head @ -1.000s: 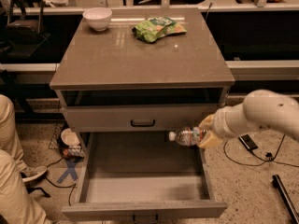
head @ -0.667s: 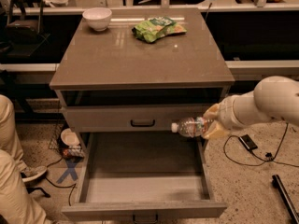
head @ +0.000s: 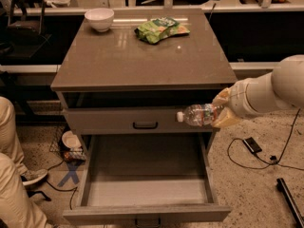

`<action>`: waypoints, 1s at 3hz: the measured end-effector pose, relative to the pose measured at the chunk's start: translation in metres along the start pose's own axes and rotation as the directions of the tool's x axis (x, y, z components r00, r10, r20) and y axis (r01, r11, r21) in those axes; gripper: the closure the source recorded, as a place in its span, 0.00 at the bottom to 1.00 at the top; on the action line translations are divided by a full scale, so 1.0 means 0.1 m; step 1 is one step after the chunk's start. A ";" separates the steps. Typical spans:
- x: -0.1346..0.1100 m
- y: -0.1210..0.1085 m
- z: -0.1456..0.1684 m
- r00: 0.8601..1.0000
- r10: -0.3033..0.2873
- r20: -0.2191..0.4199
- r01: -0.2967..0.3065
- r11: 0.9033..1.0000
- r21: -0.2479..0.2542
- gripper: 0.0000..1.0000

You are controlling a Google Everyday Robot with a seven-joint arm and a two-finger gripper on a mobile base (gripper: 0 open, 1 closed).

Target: Pick water bottle from middle drawer and place on counter

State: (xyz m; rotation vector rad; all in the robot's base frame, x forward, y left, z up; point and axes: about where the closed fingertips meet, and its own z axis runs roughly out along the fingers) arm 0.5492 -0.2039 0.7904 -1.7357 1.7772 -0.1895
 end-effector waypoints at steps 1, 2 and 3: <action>-0.02 -0.10 -0.07 1.000 0.000 0.018 0.000 1.000 0.017 1.00; -0.01 -0.37 -0.26 0.998 0.024 0.063 -0.025 1.000 0.014 1.00; -0.11 -0.74 -0.51 0.998 0.016 0.062 -0.018 0.999 0.030 1.00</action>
Offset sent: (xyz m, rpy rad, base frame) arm 0.0422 -0.0345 0.1093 0.1443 -0.0281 0.0000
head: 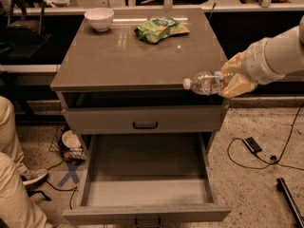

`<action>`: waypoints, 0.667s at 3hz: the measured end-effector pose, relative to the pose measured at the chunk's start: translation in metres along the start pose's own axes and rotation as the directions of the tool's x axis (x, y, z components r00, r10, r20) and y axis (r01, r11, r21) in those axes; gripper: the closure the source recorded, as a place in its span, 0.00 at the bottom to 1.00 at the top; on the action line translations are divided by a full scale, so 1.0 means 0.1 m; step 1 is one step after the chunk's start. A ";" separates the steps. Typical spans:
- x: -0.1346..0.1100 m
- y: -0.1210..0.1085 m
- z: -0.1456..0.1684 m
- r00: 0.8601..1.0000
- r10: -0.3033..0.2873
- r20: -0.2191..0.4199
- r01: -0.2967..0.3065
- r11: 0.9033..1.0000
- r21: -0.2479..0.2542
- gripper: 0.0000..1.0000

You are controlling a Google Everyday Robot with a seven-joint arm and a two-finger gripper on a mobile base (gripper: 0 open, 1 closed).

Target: Pick water bottle from middle drawer and place on counter

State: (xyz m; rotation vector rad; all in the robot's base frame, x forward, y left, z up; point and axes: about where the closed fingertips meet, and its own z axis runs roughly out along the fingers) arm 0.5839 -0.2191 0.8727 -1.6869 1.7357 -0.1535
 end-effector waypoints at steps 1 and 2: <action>-0.14 -0.32 -0.10 1.000 -0.011 -0.019 0.011 1.000 0.015 1.00; -0.26 -0.57 -0.02 0.999 -0.019 -0.035 0.020 1.000 0.004 1.00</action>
Offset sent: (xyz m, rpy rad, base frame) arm 0.0850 0.0368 0.0571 -0.0658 0.0078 0.0085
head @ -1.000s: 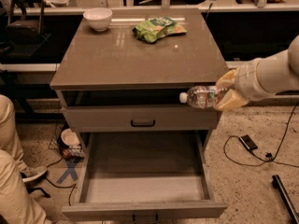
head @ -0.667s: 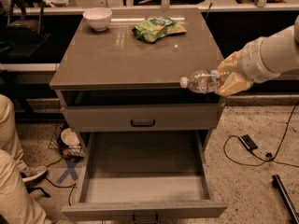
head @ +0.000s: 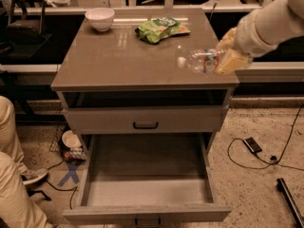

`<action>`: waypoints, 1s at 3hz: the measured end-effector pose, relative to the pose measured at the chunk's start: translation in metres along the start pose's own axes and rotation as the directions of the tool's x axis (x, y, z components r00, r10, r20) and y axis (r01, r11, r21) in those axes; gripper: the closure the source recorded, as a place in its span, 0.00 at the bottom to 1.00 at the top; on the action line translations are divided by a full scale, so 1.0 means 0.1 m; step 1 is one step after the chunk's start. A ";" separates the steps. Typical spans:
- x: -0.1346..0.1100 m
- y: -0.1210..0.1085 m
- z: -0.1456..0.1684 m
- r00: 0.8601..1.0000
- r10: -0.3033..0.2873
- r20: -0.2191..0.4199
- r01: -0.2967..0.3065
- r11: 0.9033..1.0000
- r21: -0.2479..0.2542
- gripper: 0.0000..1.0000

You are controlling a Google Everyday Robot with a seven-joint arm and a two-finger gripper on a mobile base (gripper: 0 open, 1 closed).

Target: Pick water bottle from middle drawer and place on counter

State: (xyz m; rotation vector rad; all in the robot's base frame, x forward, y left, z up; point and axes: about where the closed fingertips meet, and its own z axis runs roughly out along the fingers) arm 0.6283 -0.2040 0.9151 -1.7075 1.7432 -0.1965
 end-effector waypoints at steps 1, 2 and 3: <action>-0.16 -0.19 0.20 1.000 -0.013 0.004 0.013 1.000 -0.026 1.00; -0.33 -0.31 0.42 1.000 -0.022 0.021 0.023 0.998 -0.052 1.00; -0.52 -0.39 0.64 0.999 -0.034 0.040 0.037 0.996 -0.079 1.00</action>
Offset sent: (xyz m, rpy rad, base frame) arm 0.0746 0.0694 -0.0042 0.0121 0.0571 0.0805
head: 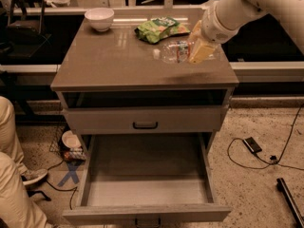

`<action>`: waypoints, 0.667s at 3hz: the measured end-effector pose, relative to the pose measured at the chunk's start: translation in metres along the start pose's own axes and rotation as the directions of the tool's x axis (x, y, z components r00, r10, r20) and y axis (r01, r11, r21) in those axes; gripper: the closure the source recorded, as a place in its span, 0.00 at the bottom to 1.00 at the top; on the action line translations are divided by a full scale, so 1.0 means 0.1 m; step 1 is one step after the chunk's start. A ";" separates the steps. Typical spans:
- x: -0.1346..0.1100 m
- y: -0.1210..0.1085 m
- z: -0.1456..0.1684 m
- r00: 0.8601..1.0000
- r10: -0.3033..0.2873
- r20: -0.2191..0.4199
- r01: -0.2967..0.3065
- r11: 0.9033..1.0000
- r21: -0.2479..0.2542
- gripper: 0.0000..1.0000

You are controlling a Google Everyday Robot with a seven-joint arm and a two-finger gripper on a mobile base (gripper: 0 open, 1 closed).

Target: Pick water bottle from middle drawer and place on counter

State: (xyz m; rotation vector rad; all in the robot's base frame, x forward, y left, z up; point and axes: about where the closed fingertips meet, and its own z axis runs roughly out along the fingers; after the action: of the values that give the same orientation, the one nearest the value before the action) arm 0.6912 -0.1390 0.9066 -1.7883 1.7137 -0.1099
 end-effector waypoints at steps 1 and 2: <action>-0.15 -0.05 0.22 1.000 -0.016 0.012 0.016 0.999 -0.035 1.00; -0.25 -0.08 0.40 0.999 -0.029 0.017 0.030 0.998 -0.063 1.00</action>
Offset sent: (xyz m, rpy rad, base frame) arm 0.0349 0.0553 -0.0234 -0.0170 0.0616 0.0768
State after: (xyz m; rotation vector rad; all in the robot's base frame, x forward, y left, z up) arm 0.7140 -0.1005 0.8884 -1.8557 1.6971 -0.0538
